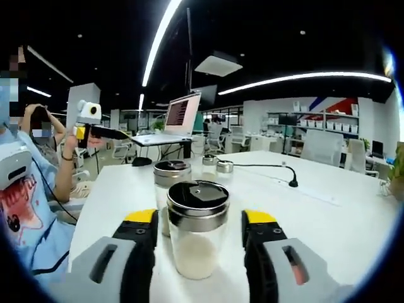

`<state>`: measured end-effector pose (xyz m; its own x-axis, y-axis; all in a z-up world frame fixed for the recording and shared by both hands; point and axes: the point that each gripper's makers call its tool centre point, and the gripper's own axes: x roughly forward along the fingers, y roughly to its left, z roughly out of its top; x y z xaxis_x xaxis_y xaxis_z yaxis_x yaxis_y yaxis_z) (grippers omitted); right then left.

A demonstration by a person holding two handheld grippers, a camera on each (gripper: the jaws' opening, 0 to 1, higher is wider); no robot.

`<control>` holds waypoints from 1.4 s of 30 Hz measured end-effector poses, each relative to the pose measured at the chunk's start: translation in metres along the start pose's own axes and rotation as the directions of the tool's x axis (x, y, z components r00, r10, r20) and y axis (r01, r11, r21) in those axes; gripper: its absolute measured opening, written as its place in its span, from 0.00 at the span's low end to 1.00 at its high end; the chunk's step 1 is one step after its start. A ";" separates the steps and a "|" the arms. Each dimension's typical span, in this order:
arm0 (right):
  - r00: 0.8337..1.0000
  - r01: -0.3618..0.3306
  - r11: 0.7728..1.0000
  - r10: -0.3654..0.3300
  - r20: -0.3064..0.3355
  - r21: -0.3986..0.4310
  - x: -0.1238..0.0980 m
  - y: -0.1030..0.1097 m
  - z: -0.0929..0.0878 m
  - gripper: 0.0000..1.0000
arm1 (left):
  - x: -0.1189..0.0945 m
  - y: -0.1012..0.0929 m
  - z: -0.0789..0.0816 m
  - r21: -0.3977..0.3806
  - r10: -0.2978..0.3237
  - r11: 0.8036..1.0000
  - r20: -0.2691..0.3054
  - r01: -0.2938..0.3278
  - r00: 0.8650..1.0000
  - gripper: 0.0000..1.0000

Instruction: Rotate the seasoning bottle until the label or dispensing opening points toward the visible target arrow and the bottle remains upright within the marked orientation range

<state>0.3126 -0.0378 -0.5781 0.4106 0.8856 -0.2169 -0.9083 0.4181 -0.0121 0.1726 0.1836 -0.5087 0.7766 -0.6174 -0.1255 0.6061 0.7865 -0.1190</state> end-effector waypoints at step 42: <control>0.611 0.724 0.634 -0.772 0.175 0.272 -0.008 -0.004 0.034 0.58 | 0.003 -0.001 0.002 -0.025 -0.030 0.999 0.008 0.031 1.000 0.91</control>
<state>0.3156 -0.0396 -0.5428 0.9663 0.2531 0.0477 -0.2568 0.9612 0.1007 0.1746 0.1816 -0.5071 0.7591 -0.6409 -0.1142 0.6250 0.7665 -0.1477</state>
